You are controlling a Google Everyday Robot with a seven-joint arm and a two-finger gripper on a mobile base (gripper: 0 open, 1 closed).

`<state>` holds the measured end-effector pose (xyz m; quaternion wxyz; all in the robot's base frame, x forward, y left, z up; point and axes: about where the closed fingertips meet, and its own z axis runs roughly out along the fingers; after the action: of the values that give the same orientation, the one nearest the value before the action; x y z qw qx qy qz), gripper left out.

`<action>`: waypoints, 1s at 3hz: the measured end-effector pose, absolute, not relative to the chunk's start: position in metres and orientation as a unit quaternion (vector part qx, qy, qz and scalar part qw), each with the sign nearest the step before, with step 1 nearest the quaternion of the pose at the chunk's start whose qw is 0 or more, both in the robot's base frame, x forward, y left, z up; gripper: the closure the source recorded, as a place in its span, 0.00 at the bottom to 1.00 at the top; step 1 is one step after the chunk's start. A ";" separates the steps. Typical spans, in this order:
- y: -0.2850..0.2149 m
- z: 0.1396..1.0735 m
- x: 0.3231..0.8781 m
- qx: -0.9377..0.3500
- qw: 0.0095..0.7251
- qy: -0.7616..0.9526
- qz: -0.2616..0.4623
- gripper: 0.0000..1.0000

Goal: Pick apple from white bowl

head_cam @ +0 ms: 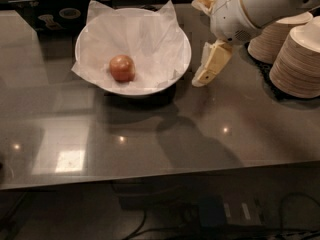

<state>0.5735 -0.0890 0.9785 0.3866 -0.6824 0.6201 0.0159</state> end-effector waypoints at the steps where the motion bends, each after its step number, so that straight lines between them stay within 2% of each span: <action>1: -0.060 0.977 0.598 -0.687 0.421 0.590 0.051 0.00; 3: -0.009 0.971 0.633 -0.707 0.436 0.545 0.112 0.00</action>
Offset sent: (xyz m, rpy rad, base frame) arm 0.0688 0.0818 0.0020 0.2176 -0.0235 0.2247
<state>0.6332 -0.0090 0.9706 0.4359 -0.7075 0.5450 0.1117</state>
